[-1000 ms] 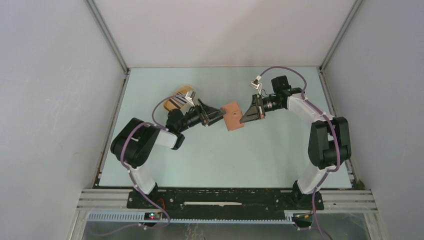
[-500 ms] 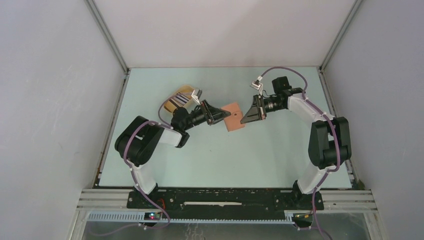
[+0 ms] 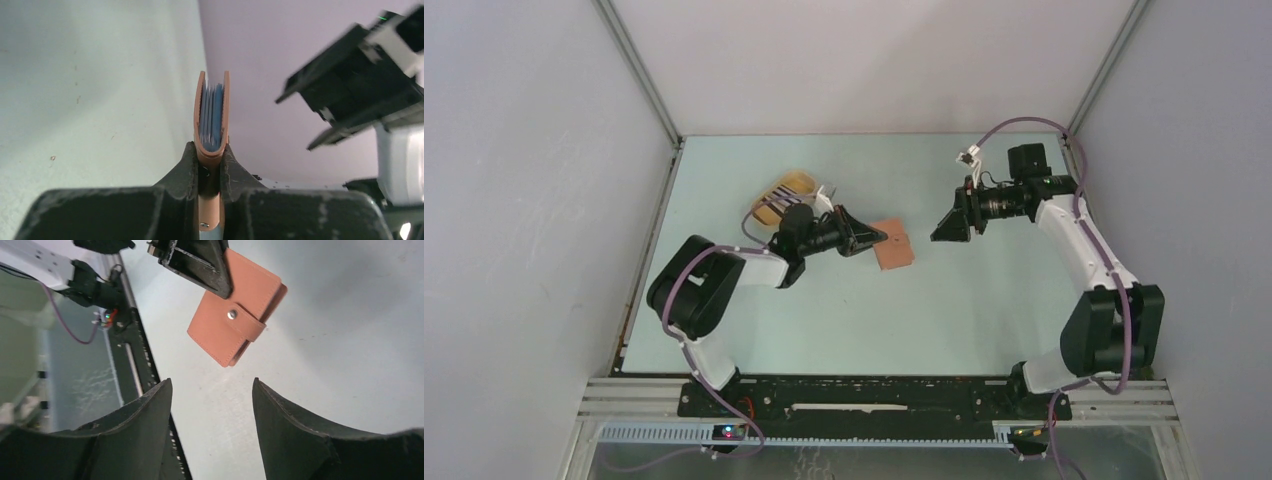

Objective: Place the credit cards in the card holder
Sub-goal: Open the card holder at the center of the board.

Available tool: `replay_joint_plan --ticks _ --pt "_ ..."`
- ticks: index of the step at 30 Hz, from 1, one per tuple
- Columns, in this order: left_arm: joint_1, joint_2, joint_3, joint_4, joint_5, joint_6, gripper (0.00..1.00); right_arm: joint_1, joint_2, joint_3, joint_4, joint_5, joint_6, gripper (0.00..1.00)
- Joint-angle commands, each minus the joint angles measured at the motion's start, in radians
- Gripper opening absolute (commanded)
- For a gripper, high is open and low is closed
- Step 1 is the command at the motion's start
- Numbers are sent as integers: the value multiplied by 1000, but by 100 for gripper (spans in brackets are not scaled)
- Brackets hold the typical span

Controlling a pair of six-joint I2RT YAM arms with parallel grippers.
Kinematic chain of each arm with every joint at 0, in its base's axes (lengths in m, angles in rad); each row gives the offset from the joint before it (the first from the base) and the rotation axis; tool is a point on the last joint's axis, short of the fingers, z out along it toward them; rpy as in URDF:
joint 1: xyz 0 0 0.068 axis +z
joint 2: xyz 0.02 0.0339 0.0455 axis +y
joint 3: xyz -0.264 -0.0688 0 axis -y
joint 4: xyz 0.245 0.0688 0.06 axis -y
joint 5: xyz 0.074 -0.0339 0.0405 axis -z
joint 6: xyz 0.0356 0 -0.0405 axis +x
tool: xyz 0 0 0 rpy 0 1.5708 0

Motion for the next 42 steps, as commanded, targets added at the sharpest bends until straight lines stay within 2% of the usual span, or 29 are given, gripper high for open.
replay_joint_plan --ticks 1,5,8,15,22,35,42 --pt "-38 -88 191 -414 -25 123 0 78 -76 35 1 212 -76 69" --pt "-76 -85 350 -732 -52 211 0 152 -76 34 46 328 -38 68" --pt "-99 -82 426 -846 -77 252 0 176 -65 34 76 412 20 67" --pt "-128 -85 453 -859 -98 233 0 235 -28 32 117 524 79 61" --pt "-134 -99 461 -876 -98 231 0 275 27 31 115 518 89 55" --pt "-134 -98 483 -878 -73 243 0 307 113 26 89 515 95 54" --pt "-132 -104 482 -869 -70 251 0 337 151 25 70 557 78 45"
